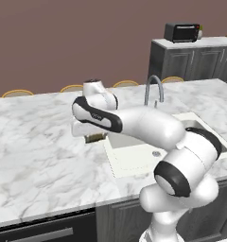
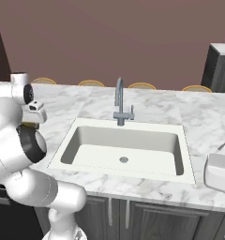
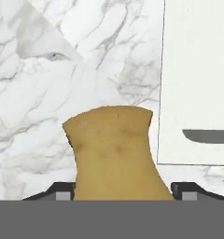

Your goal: Open the cabinet. Pick the sponge and place it next to the sink. Then close the cabinet.

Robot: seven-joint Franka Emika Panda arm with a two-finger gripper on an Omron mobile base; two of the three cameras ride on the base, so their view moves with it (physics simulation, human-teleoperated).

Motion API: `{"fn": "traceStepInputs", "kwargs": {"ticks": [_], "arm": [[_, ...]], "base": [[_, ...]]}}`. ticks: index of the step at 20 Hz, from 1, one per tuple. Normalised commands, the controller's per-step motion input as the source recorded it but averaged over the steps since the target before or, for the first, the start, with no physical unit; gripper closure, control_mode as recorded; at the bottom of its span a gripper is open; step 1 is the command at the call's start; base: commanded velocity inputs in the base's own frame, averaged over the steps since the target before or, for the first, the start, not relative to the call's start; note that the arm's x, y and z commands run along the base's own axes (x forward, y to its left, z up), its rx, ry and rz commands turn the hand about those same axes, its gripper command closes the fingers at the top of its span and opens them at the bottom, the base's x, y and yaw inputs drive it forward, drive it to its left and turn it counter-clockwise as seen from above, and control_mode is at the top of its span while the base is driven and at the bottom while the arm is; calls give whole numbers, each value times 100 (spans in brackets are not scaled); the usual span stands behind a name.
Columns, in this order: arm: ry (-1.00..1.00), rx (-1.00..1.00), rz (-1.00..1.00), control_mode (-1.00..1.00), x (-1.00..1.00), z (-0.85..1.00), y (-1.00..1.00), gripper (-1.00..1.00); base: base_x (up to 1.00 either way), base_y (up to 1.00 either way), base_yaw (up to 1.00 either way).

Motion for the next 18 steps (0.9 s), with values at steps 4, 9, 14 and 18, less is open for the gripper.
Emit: {"fn": "traceStepInputs", "kwargs": {"ticks": [4, 9, 14, 18], "arm": [[-16, 0, 3, -100, 35, -21, 15, 100], [-3, 0, 3, -100, 32, -28, -4, 100], [4, 0, 3, -100, 35, -74, -16, 100], [7, 1, 3, -100, 23, -74, -3, 100]], "base": [[0, 0, 0], [0, 0, 0], [0, 0, 0], [0, 0, 0]]}}
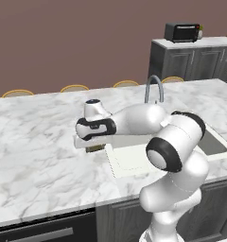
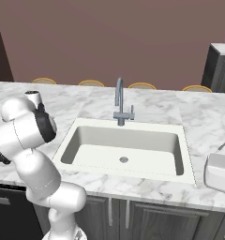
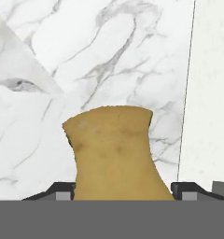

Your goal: Open the cabinet. Pick the sponge and place it next to the sink. Then close the cabinet.

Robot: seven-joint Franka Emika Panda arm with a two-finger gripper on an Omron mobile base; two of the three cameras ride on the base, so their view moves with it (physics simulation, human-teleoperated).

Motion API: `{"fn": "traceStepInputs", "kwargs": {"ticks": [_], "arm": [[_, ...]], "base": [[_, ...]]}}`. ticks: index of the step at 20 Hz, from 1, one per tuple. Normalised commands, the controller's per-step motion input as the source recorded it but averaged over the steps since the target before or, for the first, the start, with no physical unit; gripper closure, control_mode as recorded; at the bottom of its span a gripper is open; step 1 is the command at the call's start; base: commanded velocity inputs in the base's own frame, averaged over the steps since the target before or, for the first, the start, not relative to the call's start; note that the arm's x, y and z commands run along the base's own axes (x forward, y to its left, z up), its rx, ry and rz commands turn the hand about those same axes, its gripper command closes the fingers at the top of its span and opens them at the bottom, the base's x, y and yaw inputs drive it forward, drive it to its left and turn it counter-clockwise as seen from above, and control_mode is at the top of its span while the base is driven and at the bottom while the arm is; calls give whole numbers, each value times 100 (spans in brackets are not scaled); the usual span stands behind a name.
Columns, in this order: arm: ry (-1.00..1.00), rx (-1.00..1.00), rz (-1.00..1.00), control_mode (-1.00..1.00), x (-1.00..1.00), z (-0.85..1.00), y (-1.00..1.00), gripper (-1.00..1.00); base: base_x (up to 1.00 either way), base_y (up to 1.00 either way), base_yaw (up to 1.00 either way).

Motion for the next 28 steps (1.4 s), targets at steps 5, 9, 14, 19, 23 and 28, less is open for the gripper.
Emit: {"fn": "traceStepInputs", "kwargs": {"ticks": [5, 9, 14, 19, 23, 28], "arm": [[4, 1, 5, -100, 7, -48, 0, 100], [3, 0, 3, -100, 0, -43, 0, 100], [5, 0, 1, -100, 0, -45, 3, 100], [3, 0, 0, -100, 0, -38, 0, 100], [1, 0, 0, -100, 0, -31, 0, 100], [0, 0, 0, -100, 0, 0, 0, -100]], "base": [[0, 0, 0], [0, 0, 0], [0, 0, 0], [0, 0, 0], [0, 0, 0], [0, 0, 0]]}}
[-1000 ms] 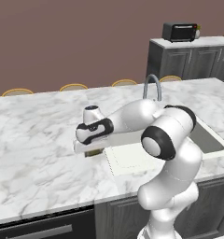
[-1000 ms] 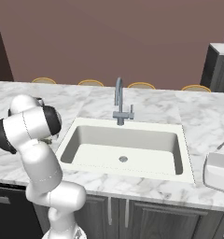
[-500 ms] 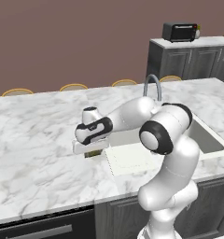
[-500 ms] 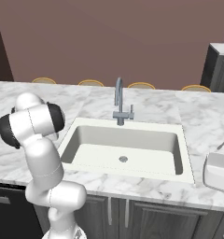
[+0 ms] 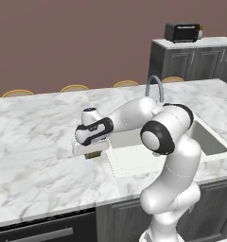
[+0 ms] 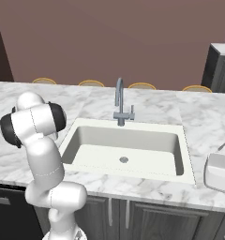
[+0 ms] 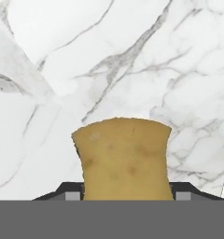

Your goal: Open the cabinet. Pick the sponge and place it next to the sink. Then close the cabinet.

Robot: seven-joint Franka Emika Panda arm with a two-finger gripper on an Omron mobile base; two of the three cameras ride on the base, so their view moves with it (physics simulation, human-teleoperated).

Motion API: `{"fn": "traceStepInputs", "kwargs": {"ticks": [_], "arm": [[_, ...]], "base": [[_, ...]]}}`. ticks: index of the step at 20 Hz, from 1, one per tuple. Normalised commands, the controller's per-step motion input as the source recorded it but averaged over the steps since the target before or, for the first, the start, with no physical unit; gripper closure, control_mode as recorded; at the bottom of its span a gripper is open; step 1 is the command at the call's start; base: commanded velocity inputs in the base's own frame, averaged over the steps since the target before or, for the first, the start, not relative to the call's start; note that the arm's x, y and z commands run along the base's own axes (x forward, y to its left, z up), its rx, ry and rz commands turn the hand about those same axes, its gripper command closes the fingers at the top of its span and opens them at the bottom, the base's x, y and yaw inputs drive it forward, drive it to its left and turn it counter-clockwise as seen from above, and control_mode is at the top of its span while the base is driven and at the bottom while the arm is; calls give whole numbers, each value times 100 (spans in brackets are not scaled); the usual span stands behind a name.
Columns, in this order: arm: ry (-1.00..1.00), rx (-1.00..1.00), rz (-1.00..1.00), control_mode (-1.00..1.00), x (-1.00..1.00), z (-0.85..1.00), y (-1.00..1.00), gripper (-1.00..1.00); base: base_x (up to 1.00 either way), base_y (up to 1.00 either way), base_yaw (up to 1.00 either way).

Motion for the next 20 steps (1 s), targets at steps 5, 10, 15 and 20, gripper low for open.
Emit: {"fn": "traceStepInputs", "kwargs": {"ticks": [5, 10, 15, 20], "arm": [[2, 0, 0, -100, 0, 0, 0, -100], [2, 0, 0, -100, 0, 0, 0, -100], [0, 0, 0, -100, 0, 0, -1, -100], [-3, 0, -2, -100, -31, 13, -13, -100]], "base": [[0, 0, 0], [0, 0, 0], [0, 0, 0], [0, 0, 0]]}}
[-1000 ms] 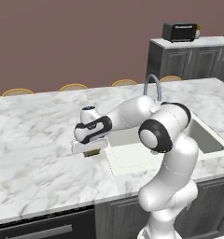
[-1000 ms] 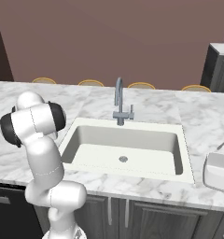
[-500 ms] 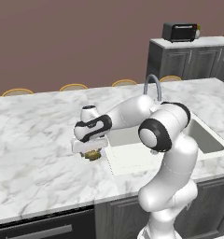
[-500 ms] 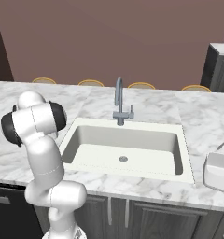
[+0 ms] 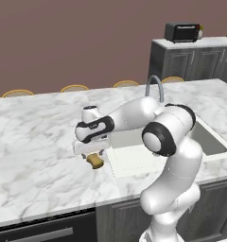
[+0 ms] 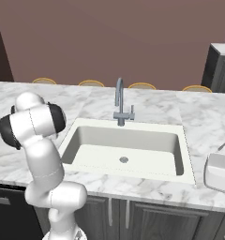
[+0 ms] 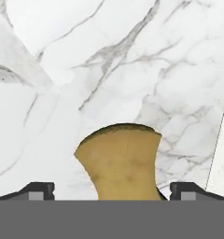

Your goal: Open the cabinet. Pick the sponge and place it next to the sink. Then close the cabinet.

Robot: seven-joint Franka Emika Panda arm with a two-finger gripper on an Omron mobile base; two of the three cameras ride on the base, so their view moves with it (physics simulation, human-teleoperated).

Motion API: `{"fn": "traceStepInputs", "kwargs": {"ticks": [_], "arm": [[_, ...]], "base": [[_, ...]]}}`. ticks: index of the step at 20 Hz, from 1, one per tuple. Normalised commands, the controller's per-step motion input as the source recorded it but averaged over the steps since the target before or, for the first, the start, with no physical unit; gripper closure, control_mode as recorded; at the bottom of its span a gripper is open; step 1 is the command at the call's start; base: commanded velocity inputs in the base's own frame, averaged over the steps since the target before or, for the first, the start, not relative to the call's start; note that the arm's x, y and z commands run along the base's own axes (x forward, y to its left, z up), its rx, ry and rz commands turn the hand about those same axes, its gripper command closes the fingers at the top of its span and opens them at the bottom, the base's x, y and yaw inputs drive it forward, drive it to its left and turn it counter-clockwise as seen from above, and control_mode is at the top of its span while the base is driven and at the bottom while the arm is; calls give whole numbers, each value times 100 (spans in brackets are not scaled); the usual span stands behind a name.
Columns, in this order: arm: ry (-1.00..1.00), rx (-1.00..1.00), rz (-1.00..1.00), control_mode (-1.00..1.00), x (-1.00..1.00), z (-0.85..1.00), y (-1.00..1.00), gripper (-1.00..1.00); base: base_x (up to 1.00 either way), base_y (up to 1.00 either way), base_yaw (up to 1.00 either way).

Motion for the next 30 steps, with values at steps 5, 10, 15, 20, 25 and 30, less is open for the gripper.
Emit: {"fn": "traceStepInputs", "kwargs": {"ticks": [5, 10, 15, 20, 25, 30], "arm": [[-3, 10, -2, -100, -99, 61, -55, -100], [0, 7, 0, -100, -100, 90, -42, -100], [0, 4, 0, -100, -99, 80, -66, -100], [0, 1, 1, -100, -99, 74, -49, -100], [-14, 0, 5, -100, -100, 59, -34, -100], [-36, -6, 3, -100, -54, 47, -27, -100]], "base": [[0, 0, 0], [0, 0, 0], [0, 0, 0], [0, 0, 0], [0, 0, 0], [0, 0, 0]]}}
